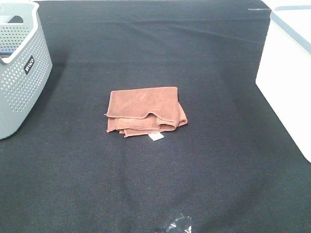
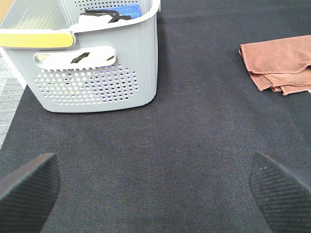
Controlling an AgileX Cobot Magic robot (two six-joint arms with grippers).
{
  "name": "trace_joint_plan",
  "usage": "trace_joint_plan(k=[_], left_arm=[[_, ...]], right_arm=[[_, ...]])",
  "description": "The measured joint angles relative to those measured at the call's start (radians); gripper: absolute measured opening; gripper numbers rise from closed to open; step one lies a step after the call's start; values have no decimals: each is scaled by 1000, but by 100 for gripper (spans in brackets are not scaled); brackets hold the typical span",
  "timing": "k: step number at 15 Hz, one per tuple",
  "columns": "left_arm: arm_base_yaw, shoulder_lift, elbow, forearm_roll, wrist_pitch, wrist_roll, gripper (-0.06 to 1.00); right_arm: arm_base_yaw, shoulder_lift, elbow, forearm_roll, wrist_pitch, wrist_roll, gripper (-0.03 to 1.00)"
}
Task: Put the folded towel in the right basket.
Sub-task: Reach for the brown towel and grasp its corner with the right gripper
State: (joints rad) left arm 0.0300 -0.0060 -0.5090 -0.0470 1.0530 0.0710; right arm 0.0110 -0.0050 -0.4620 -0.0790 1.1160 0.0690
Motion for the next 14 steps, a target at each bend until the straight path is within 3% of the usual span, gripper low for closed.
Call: trace_joint_plan(k=[14], left_arm=[[0,0,0,0,0,0,99]], right_arm=[[0,0,0,0,0,0,97]])
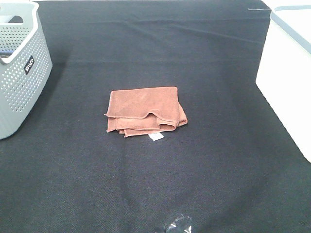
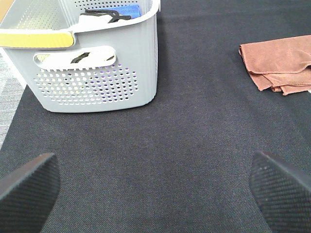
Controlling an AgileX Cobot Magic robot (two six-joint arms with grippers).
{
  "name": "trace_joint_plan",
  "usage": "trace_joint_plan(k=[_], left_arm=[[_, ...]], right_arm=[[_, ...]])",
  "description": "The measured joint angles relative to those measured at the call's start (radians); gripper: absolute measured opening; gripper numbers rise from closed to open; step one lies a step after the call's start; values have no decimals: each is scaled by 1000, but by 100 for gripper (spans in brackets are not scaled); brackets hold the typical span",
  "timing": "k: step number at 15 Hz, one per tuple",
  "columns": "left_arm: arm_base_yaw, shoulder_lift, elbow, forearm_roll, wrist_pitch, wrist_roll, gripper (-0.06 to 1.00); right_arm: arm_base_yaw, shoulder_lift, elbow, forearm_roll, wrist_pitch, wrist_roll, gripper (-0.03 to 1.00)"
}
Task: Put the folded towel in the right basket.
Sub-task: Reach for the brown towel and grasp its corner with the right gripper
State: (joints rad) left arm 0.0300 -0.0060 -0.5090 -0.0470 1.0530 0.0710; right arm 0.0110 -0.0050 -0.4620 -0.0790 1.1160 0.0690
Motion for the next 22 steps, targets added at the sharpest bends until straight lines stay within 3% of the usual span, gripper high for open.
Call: trace_joint_plan(k=[22], left_arm=[[0,0,0,0,0,0,99]], right_arm=[[0,0,0,0,0,0,97]])
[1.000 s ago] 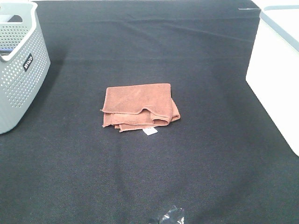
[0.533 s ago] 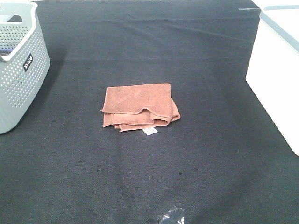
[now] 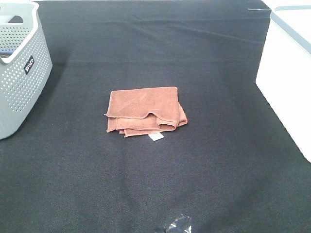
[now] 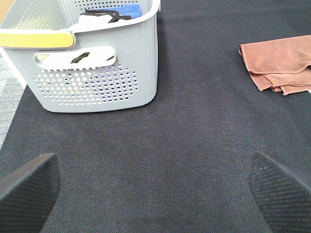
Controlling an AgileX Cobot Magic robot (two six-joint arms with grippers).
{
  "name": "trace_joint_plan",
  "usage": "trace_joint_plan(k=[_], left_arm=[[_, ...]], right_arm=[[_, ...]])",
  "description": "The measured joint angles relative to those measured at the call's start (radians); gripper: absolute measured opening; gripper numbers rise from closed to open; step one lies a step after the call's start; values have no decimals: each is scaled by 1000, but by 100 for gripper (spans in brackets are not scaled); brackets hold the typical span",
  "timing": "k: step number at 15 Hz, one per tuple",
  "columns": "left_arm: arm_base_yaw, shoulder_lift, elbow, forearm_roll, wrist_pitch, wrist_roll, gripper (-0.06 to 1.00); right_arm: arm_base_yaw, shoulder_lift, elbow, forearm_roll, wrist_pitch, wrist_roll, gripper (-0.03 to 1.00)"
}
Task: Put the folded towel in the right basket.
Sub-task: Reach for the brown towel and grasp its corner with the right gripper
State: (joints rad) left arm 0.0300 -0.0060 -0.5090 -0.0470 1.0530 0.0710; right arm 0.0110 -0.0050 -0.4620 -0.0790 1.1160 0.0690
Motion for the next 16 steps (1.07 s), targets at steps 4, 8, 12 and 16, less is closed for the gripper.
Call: trace_joint_plan(k=[4,8,12,16], left_arm=[[0,0,0,0,0,0,99],[0,0,0,0,0,0,99],[0,0,0,0,0,0,99],[0,0,0,0,0,0,99]], right_arm=[[0,0,0,0,0,0,97],[0,0,0,0,0,0,97],[0,0,0,0,0,0,97],[0,0,0,0,0,-6,97]])
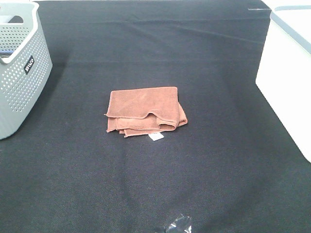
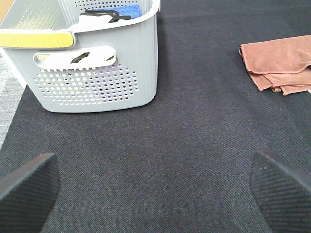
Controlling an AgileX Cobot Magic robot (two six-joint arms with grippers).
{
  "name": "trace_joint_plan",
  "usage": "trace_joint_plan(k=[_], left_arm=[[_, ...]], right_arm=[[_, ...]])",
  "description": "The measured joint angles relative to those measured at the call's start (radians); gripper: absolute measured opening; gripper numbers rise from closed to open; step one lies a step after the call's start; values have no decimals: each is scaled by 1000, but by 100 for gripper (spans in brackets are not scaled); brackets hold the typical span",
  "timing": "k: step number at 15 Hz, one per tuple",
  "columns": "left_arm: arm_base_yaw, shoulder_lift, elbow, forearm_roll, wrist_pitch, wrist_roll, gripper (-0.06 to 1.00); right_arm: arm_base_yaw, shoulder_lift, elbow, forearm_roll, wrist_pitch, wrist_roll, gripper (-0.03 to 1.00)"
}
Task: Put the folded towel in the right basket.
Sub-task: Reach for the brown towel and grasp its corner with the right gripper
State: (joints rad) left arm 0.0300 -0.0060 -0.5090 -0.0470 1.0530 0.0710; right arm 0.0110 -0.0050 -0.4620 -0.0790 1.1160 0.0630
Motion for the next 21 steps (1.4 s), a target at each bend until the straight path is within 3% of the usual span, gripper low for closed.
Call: trace_joint_plan(k=[3,8,9,12,14,17,19,21], left_arm=[[0,0,0,0,0,0,99],[0,0,0,0,0,0,99],[0,0,0,0,0,0,99],[0,0,0,0,0,0,99],[0,0,0,0,0,0,99],[0,0,0,0,0,0,99],[0,0,0,0,0,0,99],[0,0,0,0,0,0,99]], right_arm=[[0,81,-67,2,-49,-124,97],[0,845,-569,11,89,27,97],[0,845,-569,11,89,27,97],[0,1120,-746,36,96,33,97],[0,1271,-813,160,94,-22,97],[35,1499,-930,439,5,-119,96],[123,1696,-1077,480,-29,-127,96],[177,1907,-1274,600,-16,-168,96]])
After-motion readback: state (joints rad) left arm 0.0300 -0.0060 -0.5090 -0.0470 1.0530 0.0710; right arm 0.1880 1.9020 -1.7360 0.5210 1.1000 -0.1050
